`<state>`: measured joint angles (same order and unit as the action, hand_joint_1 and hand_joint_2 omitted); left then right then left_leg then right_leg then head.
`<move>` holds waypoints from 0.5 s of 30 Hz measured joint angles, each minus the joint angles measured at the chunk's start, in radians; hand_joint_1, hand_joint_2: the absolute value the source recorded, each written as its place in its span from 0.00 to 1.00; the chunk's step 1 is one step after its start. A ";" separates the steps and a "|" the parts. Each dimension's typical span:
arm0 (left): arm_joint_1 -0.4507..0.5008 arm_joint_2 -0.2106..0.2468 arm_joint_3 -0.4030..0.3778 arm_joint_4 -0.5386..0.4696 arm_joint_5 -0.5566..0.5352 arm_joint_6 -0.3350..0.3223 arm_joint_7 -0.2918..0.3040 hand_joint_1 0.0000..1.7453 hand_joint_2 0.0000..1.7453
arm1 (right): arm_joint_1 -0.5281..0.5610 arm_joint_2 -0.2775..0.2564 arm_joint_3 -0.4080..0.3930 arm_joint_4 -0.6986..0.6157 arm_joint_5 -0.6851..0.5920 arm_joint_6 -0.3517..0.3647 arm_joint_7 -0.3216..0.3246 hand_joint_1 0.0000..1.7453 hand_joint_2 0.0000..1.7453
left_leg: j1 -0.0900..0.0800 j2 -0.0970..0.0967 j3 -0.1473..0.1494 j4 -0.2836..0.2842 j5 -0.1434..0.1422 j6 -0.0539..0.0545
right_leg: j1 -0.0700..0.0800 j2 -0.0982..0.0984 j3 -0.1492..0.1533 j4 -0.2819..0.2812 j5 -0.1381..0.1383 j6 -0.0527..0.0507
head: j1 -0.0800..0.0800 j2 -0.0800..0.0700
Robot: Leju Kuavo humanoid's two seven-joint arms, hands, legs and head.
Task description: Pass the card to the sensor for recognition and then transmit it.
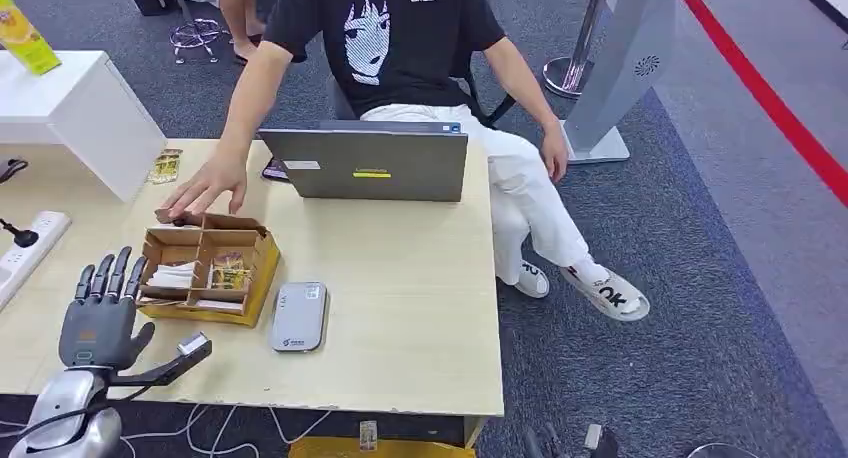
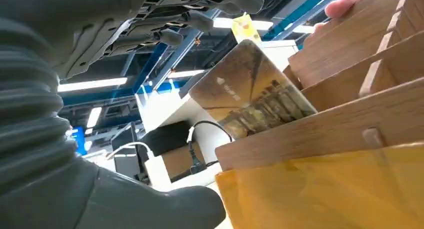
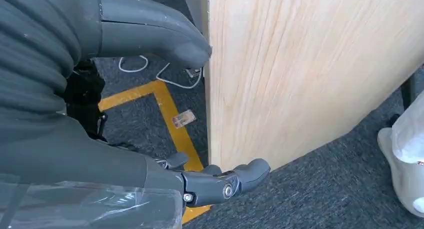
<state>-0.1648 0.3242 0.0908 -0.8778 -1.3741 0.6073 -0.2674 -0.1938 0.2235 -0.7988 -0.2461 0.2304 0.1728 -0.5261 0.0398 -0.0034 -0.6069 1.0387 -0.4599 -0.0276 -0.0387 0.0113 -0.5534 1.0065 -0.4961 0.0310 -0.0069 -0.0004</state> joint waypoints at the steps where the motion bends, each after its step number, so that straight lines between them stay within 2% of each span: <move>1: -0.002 -0.002 -0.001 0.003 0.001 0.002 0.000 0.00 1.00 | 0.000 0.000 0.000 0.000 0.000 0.000 0.000 0.00 1.00 | 0.000 0.000 0.000 0.000 0.000 0.000 | 0.000 0.000 0.000 0.000 0.000 0.000 | 0.000 0.000; 10: -0.009 -0.010 -0.003 0.018 0.003 0.005 0.004 0.00 1.00 | -0.002 0.000 0.001 0.000 -0.010 -0.005 0.002 0.00 1.00 | 0.000 0.000 0.000 0.000 0.000 0.000 | 0.000 0.000 0.000 0.000 0.000 0.000 | 0.000 0.000; 11: -0.009 -0.010 -0.003 0.018 0.004 0.005 0.005 0.19 1.00 | -0.002 0.000 0.001 0.000 -0.010 -0.005 0.002 0.00 1.00 | 0.000 0.000 0.000 0.000 0.000 0.000 | 0.000 0.000 0.000 0.000 0.000 0.000 | 0.000 0.000; 12: -0.009 -0.010 -0.003 0.018 0.006 0.003 0.006 0.97 1.00 | -0.002 0.000 0.001 0.000 -0.010 -0.005 0.002 0.00 1.00 | 0.000 0.000 0.000 0.000 0.000 0.000 | 0.000 0.000 0.000 0.000 0.000 0.000 | 0.000 0.000; 15: -0.009 -0.010 -0.003 0.018 0.012 0.000 0.008 0.97 1.00 | -0.002 0.000 0.001 0.000 -0.011 -0.005 0.001 0.00 1.00 | 0.000 0.000 0.000 0.000 0.000 0.000 | 0.000 0.000 0.000 0.000 0.000 0.000 | 0.000 0.000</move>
<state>-0.1738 0.3140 0.0881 -0.8595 -1.3619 0.6073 -0.2598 -0.1955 0.2235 -0.7980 -0.2461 0.2190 0.1679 -0.5249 0.0398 -0.0033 -0.6069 1.0387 -0.4599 -0.0277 -0.0386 0.0114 -0.5535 1.0065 -0.4961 0.0310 -0.0069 -0.0004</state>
